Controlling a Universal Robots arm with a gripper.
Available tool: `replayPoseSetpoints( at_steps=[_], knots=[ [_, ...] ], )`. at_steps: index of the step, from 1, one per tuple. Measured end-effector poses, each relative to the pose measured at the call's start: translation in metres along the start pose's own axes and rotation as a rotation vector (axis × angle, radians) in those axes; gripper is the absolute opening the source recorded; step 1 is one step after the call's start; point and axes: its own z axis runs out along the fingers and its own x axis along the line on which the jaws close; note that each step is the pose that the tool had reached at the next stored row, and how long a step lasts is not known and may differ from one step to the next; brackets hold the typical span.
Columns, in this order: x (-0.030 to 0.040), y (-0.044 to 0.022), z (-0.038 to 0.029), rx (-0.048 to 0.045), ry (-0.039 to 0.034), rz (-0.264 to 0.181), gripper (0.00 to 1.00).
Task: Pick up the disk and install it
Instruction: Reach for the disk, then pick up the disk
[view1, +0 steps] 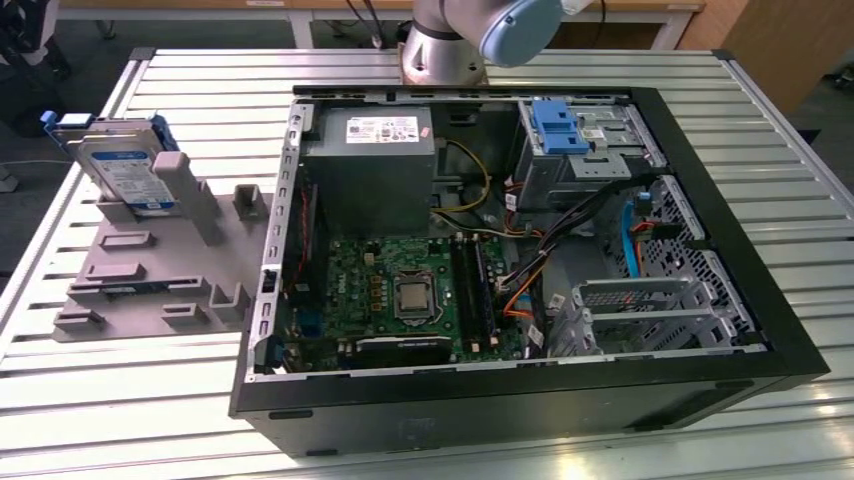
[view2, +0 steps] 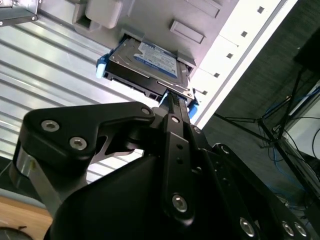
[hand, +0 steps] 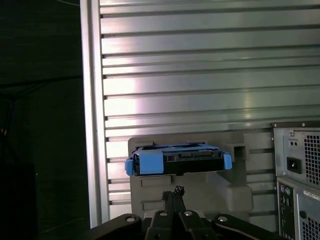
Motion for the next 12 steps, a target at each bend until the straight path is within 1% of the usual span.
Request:
replayPoseSetpoints(
  at_steps=[12],
  knots=[
    [0.0005,0.0,0.0002,0.0,0.0001,0.0,0.11]
  ],
)
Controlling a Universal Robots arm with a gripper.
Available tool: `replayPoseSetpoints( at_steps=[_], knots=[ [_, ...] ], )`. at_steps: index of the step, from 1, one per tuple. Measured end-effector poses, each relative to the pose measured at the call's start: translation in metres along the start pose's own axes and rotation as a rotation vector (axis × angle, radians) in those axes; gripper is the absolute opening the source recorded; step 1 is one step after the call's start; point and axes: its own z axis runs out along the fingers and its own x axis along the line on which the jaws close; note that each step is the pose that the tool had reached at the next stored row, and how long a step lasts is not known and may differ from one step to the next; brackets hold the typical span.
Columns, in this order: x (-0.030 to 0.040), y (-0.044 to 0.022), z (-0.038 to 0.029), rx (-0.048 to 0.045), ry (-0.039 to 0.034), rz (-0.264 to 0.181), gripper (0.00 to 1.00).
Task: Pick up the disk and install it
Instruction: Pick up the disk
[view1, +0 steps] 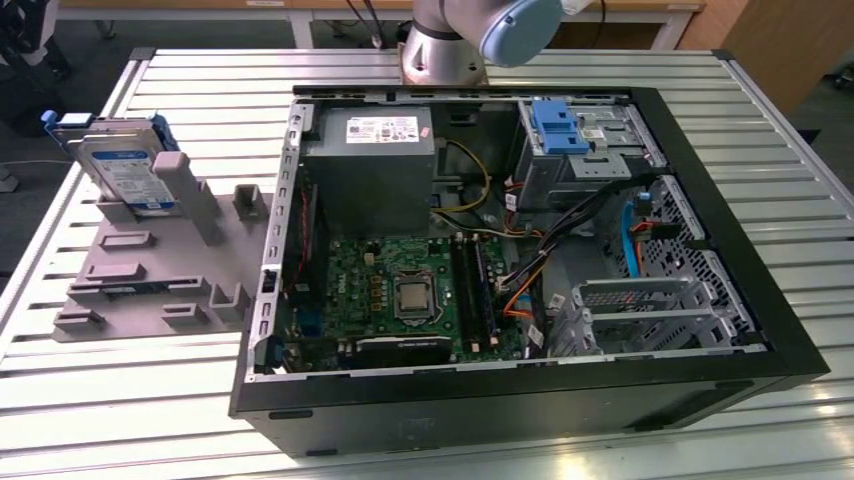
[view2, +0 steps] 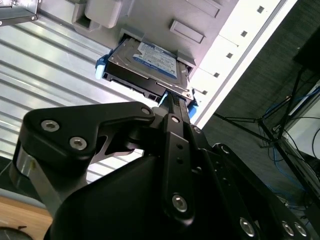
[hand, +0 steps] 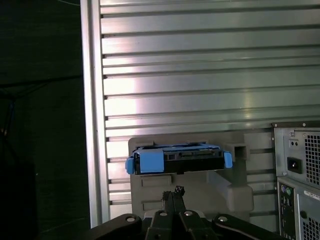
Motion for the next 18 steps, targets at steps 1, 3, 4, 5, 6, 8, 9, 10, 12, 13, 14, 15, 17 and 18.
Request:
replayPoseSetpoints(
  at_steps=[1,3,4,5,6,8,9,10,12,13,14,15,17,18],
  knots=[
    [0.0,0.0,0.0,0.0,0.0,0.0,0.11],
    [0.0,0.0,0.0,0.0,0.0002,-0.003,0.11],
    [0.0002,0.0,0.0,-0.0001,0.0003,-0.006,0.11],
    [0.0002,0.0,0.0,-0.0001,0.0005,-0.01,0.11],
    [0.0003,0.0,0.0,-0.0003,0.0007,-0.015,0.11],
    [0.0004,0.0,0.0,-0.0005,0.0012,-0.026,0.11],
    [0.0012,-0.0001,0.0,-0.0007,0.0013,-0.031,0.11],
    [0.0014,-0.0001,0.0,-0.0007,0.0016,-0.036,0.11],
    [0.0015,-0.0001,0.0,-0.001,0.0022,-0.049,0.11],
    [0.0015,-0.0001,0.0,-0.0011,0.0026,-0.058,0.11],
    [0.0015,-0.0001,0.0,-0.0014,0.0032,-0.07,0.11],
    [0.0016,-0.0001,0.0,-0.0017,0.0039,-0.084,0.11],
    [0.0015,-0.0001,0.0002,-0.0024,0.0053,-0.118,0.11],
    [0.0016,-0.0001,0.0003,-0.0028,0.006,-0.136,0.11]
  ],
)
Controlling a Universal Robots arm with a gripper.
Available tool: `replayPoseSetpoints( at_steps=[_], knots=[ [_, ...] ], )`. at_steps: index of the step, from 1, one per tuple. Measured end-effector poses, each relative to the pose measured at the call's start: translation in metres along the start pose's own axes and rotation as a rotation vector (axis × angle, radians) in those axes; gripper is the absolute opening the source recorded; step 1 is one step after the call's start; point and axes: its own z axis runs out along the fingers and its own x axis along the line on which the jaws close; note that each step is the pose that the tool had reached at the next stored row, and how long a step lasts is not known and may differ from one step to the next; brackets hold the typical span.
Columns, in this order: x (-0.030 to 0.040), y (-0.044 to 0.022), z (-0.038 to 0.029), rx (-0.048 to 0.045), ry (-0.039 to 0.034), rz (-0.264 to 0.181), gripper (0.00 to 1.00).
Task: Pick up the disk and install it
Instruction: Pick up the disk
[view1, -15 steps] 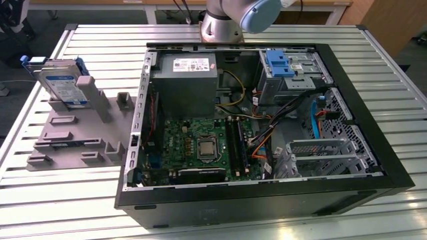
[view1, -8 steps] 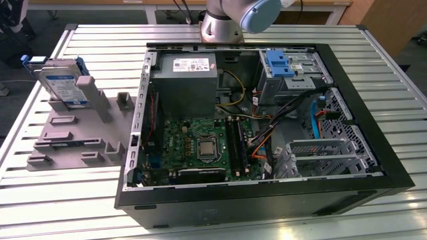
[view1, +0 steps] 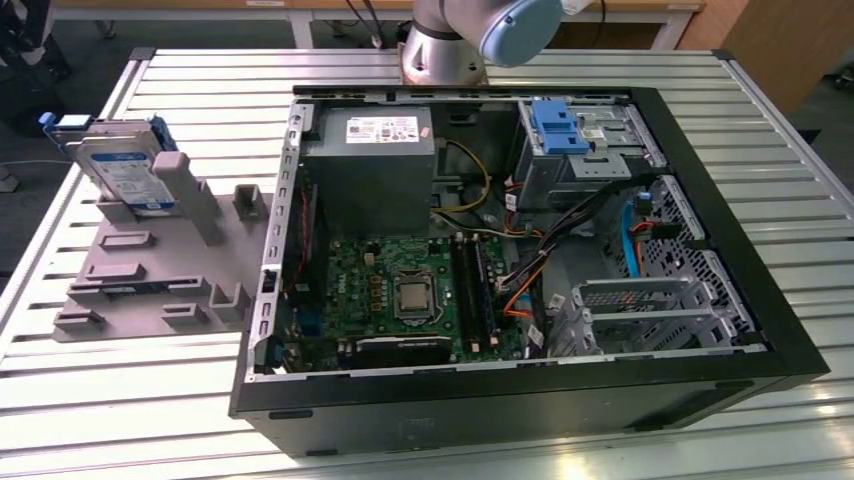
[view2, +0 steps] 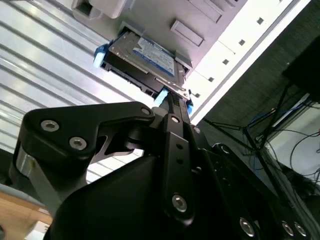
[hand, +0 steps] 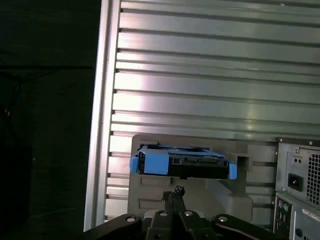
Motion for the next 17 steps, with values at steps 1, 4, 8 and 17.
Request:
replayPoseSetpoints(
  at_steps=[1,4,8,17],
  knots=[
    [0.0,0.0,0.0001,-0.0003,0.0009,-0.018,0.11],
    [0.0,0.0,0.0004,-0.0015,0.0032,-0.073,0.11],
    [0.0,0.0,0.0007,-0.0027,0.0064,-0.143,0.11],
    [0.0001,-0.0001,0.0011,-0.0057,0.013,-0.293,0.11]
  ],
)
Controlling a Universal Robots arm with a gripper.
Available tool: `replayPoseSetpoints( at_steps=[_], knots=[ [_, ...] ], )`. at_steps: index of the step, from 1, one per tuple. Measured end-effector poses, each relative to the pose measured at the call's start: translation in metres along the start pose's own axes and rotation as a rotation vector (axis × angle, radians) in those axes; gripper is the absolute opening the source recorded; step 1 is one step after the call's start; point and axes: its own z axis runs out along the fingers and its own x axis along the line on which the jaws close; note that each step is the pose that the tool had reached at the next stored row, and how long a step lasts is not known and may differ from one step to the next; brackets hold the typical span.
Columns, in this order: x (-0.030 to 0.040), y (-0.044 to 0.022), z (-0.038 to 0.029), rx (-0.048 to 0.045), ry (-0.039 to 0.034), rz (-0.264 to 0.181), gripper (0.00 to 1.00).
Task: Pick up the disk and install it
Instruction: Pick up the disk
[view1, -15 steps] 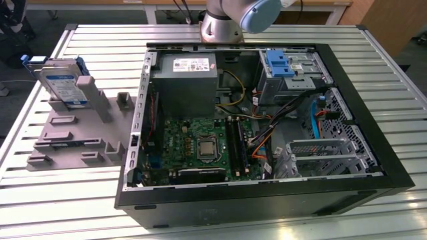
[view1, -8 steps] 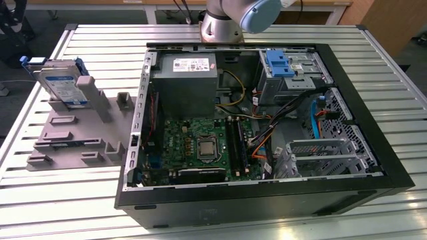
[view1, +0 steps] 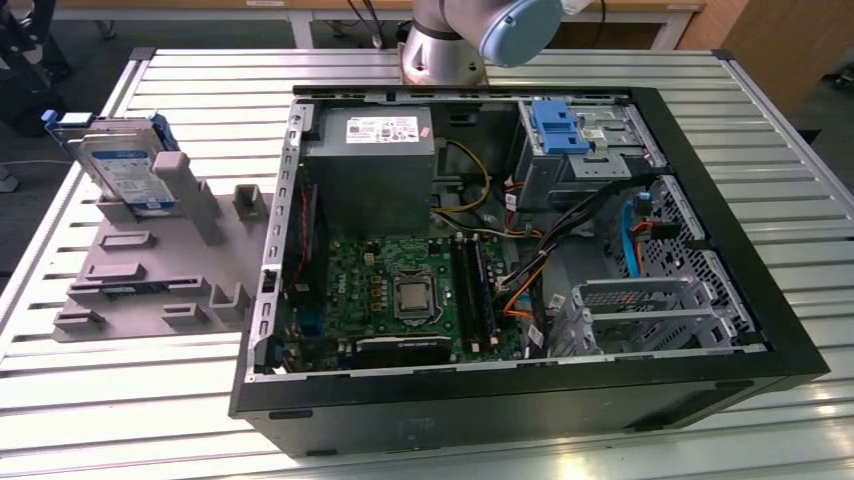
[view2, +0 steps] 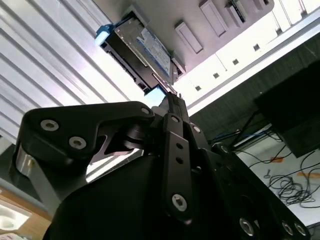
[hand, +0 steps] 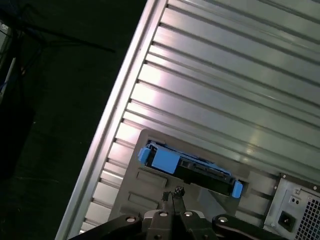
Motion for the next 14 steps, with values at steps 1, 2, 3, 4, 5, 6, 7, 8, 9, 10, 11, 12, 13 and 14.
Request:
replayPoseSetpoints(
  at_steps=[1,2,3,4,5,6,7,8,9,10,11,12,13,14],
  knots=[
    [0.0,0.0,0.0,-0.0003,0.0007,-0.016,0.11],
    [0.0,0.0,0.0001,-0.0006,0.0014,-0.033,0.11],
    [0.0,0.0,0.0001,-0.001,0.0021,-0.049,0.11],
    [0.0,0.0,0.0001,-0.0012,0.0027,-0.062,0.11],
    [0.0,0.0,0.0001,-0.0014,0.0031,-0.07,0.11],
    [0.0,0.0,0.0001,-0.0015,0.0033,-0.074,0.11],
    [0.0,0.0,0.0001,-0.0015,0.0033,-0.075,0.11],
    [0.0,0.0,0.0001,-0.0016,0.0033,-0.075,0.11],
    [0.0,0.0,0.0001,-0.0015,0.0033,-0.075,0.11],
    [0.0,0.0,0.0001,-0.0016,0.0033,-0.075,0.11],
    [0.0,0.0,0.0001,-0.0015,0.0033,-0.075,0.11],
    [0.0,0.0,0.0001,-0.0015,0.0033,-0.075,0.11],
    [0.0,0.0,0.0001,-0.0015,0.0033,-0.076,0.11],
    [0.0,0.0,0.0001,-0.0015,0.0033,-0.076,0.11]
  ],
)
